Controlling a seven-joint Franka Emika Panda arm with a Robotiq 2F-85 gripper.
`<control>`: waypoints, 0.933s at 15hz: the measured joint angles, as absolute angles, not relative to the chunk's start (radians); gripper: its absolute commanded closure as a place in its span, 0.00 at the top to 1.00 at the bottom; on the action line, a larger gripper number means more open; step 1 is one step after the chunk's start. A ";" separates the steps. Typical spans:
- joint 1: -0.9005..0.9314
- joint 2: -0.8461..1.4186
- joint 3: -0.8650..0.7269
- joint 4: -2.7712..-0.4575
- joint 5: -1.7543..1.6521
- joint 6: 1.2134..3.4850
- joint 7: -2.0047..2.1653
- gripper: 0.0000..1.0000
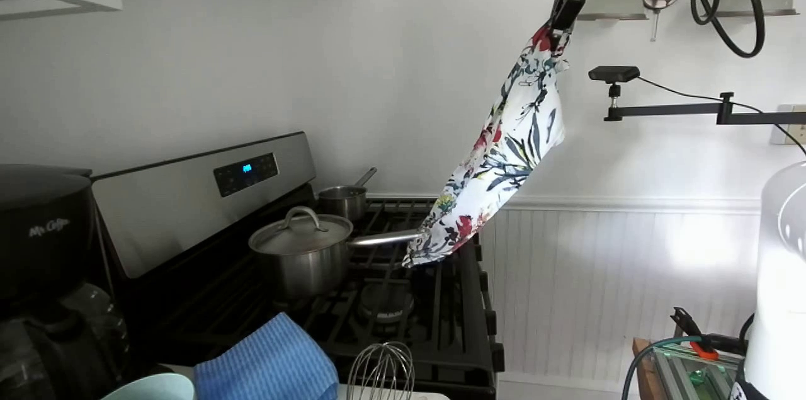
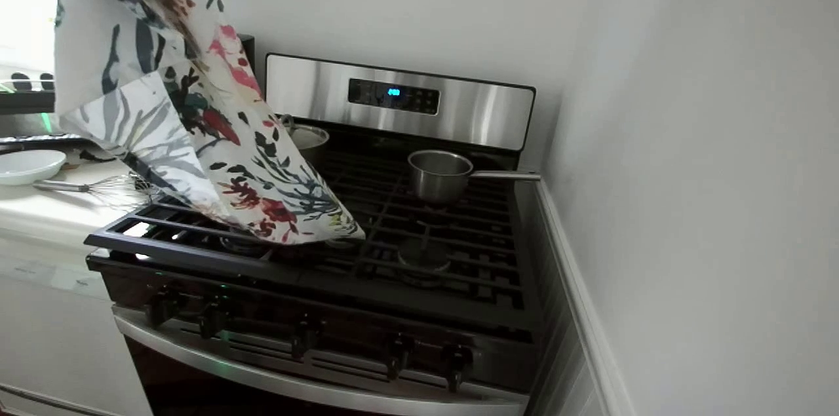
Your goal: Hang the floral cloth on the handle of the oven
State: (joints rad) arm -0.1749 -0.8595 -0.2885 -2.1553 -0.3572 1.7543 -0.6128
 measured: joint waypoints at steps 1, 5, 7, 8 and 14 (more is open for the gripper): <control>-0.173 -0.863 -0.289 -2.153 -0.357 1.754 -0.604 0.01; -0.153 -0.892 -0.288 -2.138 -0.355 1.753 -0.561 0.01; -0.141 -0.914 -0.288 -2.134 -0.354 1.753 -0.538 0.01; -0.135 -0.923 -0.288 -2.133 -0.351 1.753 -0.526 0.01; -0.104 -0.970 -0.290 -2.130 -0.299 1.759 -0.437 0.01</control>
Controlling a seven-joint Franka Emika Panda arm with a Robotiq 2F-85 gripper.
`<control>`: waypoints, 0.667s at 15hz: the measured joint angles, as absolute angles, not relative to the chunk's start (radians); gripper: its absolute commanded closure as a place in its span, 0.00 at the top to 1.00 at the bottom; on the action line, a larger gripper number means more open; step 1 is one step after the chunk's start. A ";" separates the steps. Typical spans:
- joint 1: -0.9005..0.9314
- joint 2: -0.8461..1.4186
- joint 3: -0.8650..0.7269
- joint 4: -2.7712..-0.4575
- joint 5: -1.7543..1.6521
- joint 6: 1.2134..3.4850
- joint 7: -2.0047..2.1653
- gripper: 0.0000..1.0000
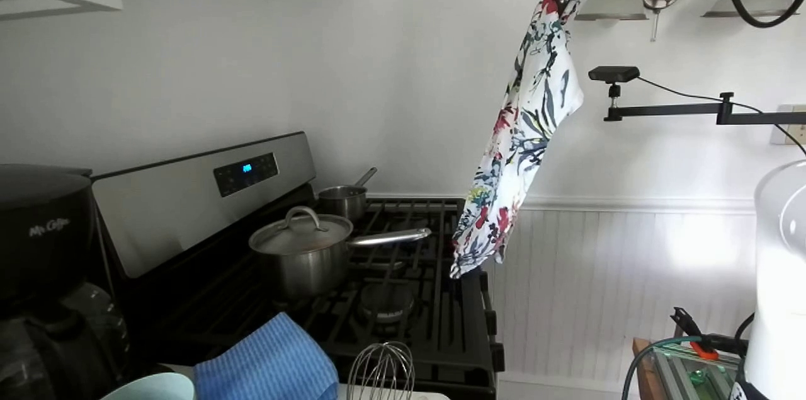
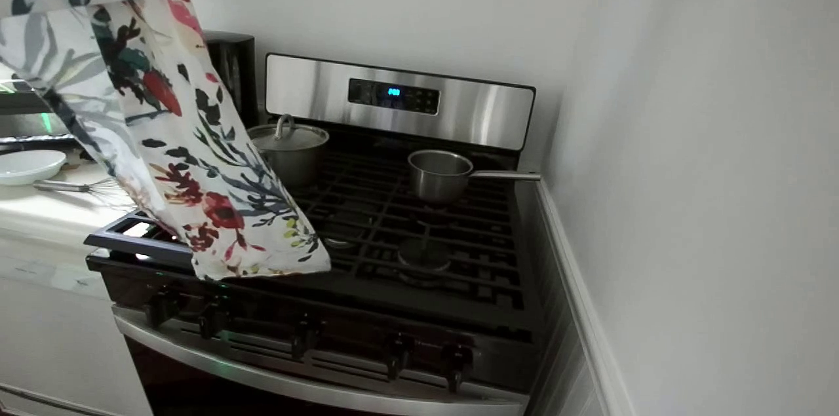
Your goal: Hang the floral cloth on the handle of the oven
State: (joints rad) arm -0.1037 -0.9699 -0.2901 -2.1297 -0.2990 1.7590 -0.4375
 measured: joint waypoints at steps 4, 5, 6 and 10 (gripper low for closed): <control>-0.097 -0.991 -0.294 -2.129 -0.254 1.801 -0.380 0.01; -0.095 -0.998 -0.296 -2.129 -0.240 1.823 -0.370 0.01; -0.093 -1.006 -0.297 -2.129 -0.229 1.841 -0.362 0.01; -0.083 -1.031 -0.305 -2.130 -0.197 1.913 -0.345 0.01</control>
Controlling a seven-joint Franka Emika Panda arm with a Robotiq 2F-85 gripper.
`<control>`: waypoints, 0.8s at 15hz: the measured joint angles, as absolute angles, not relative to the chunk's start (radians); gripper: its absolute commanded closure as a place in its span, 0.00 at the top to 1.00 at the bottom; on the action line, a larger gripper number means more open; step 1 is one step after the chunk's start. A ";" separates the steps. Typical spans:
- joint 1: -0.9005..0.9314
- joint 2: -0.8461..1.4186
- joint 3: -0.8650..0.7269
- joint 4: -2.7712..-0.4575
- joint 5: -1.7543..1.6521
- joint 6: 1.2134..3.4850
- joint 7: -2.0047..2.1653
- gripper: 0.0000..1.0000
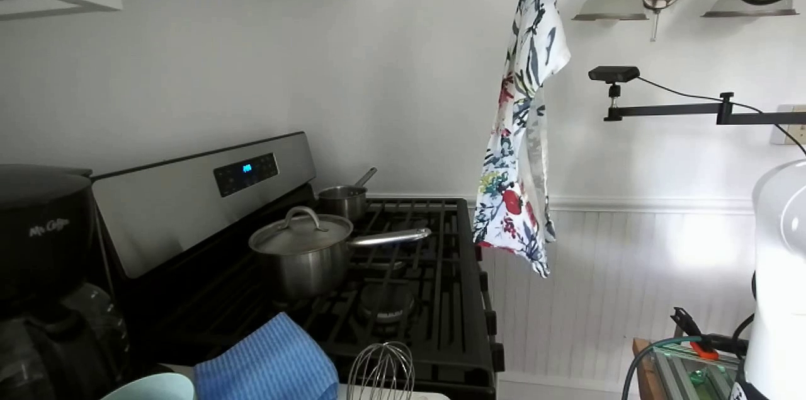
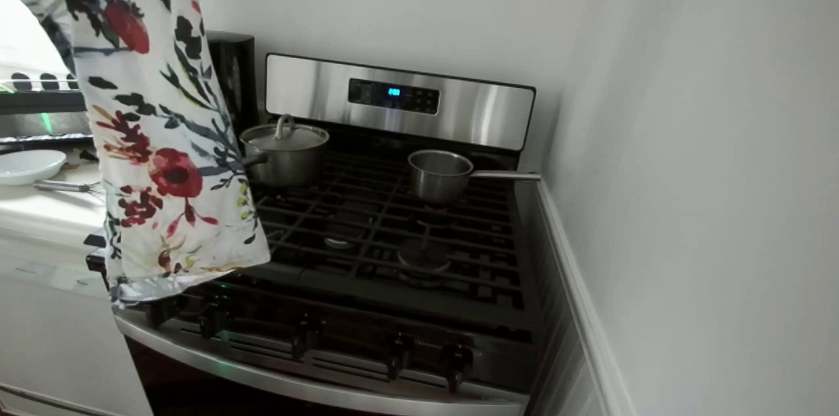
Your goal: Hang the floral cloth on the handle of the oven
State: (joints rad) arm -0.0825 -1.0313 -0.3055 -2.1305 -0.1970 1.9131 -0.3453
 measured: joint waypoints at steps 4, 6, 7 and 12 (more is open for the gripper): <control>-0.081 -1.034 -0.316 -2.146 -0.196 1.936 -0.345 0.01; -0.081 -1.030 -0.329 -2.165 -0.196 1.936 -0.344 0.01; -0.082 -1.029 -0.336 -2.178 -0.196 1.936 -0.341 0.01; -0.096 -1.017 -0.369 -2.237 -0.197 1.936 -0.332 0.01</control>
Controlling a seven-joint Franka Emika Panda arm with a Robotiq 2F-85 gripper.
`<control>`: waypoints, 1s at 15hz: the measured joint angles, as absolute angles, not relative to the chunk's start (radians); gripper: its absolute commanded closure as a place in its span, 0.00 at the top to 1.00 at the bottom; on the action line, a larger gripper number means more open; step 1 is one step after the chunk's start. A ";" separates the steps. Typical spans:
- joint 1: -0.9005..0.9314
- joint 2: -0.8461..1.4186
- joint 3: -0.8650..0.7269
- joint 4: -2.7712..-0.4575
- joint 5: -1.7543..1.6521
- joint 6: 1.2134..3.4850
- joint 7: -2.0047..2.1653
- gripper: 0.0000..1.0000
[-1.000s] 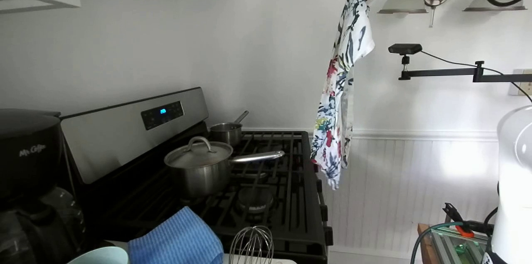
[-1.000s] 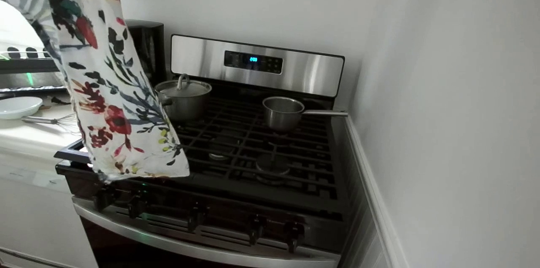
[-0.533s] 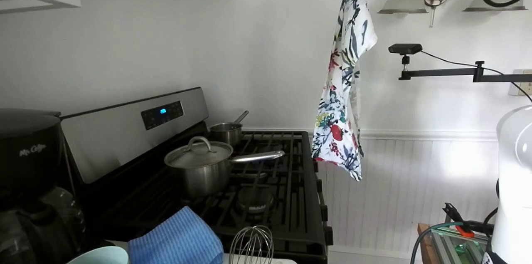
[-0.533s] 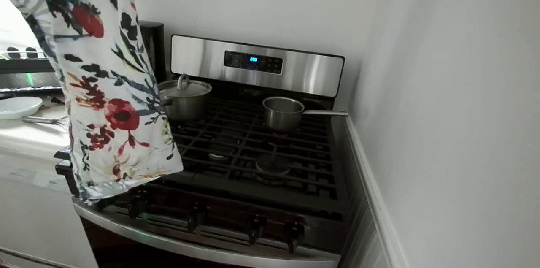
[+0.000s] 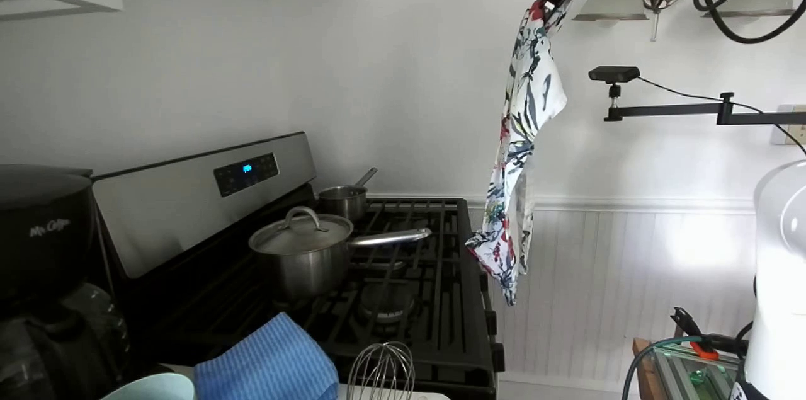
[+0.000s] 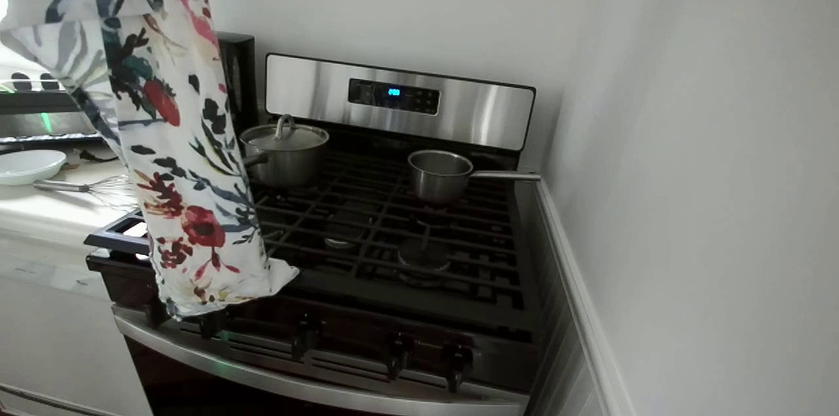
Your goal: Hang the floral cloth on the handle of the oven
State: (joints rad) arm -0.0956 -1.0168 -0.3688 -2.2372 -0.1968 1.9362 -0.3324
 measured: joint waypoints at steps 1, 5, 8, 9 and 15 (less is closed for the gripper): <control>-0.101 -1.013 -0.376 -2.246 -0.197 1.936 -0.332 0.01; -0.136 -0.990 -0.404 -2.273 -0.201 1.936 -0.326 0.01; -0.164 -0.960 -0.409 -2.290 -0.206 1.929 -0.326 0.01; -0.171 -0.948 -0.408 -2.298 -0.207 1.925 -0.325 0.01; -0.182 -0.890 -0.398 -2.327 -0.203 1.891 -0.266 0.01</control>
